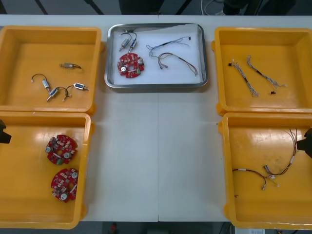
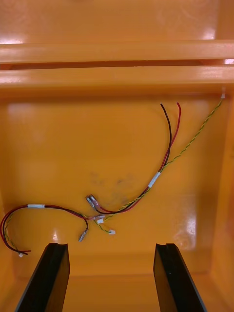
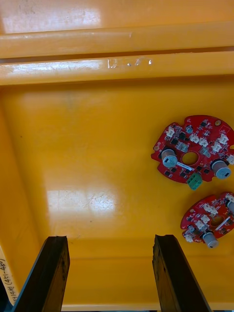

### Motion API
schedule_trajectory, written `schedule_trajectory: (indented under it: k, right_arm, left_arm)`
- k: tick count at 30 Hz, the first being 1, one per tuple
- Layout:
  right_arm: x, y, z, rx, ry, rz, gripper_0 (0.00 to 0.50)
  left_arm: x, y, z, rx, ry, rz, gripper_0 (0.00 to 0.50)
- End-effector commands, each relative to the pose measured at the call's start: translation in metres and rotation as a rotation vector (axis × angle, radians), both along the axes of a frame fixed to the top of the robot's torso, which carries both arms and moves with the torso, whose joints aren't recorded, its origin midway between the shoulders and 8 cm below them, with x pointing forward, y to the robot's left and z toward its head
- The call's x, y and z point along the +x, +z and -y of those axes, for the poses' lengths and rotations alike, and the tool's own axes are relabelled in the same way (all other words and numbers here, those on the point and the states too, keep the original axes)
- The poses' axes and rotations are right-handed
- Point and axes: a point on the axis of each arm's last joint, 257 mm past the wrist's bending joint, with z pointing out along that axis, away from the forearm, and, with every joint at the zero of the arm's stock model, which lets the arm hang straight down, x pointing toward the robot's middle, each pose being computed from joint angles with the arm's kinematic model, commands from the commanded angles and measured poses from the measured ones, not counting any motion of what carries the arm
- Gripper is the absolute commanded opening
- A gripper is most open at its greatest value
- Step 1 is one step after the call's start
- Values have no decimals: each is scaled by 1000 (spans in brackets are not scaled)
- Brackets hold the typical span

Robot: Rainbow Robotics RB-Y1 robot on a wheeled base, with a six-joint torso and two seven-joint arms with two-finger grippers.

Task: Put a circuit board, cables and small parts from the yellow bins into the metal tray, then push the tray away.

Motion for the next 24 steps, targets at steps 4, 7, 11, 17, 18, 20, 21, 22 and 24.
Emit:
schedule_trajectory:
  k: [4,7,11,17,18,20,21,22,24]
  right_arm:
    - [9,11,-5,20,1,11,500]
    - [10,10,-10,23,17,7,500]
    - [11,12,-13,23,28,10,500]
    - [12,13,-12,16,35,13,500]
    - [12,13,-12,16,35,13,500]
    - [12,13,-12,16,35,13,500]
    - [12,13,-12,16,35,13,500]
    - [12,13,-12,16,35,13,500]
    - [12,13,-12,16,35,13,500]
  left_arm:
    - [-3,4,-4,30,-42,17,500]
    - [-3,4,-4,30,-42,17,500]
    - [-3,4,-4,30,-42,17,500]
    - [-3,4,-4,30,-42,17,500]
    - [-3,4,-4,30,-42,17,500]
    - [-3,4,-4,30,-42,17,500]
    - [-3,4,-4,30,-42,17,500]
    - [-3,4,-4,30,-42,17,500]
    - [-3,4,-4,30,-42,17,500]
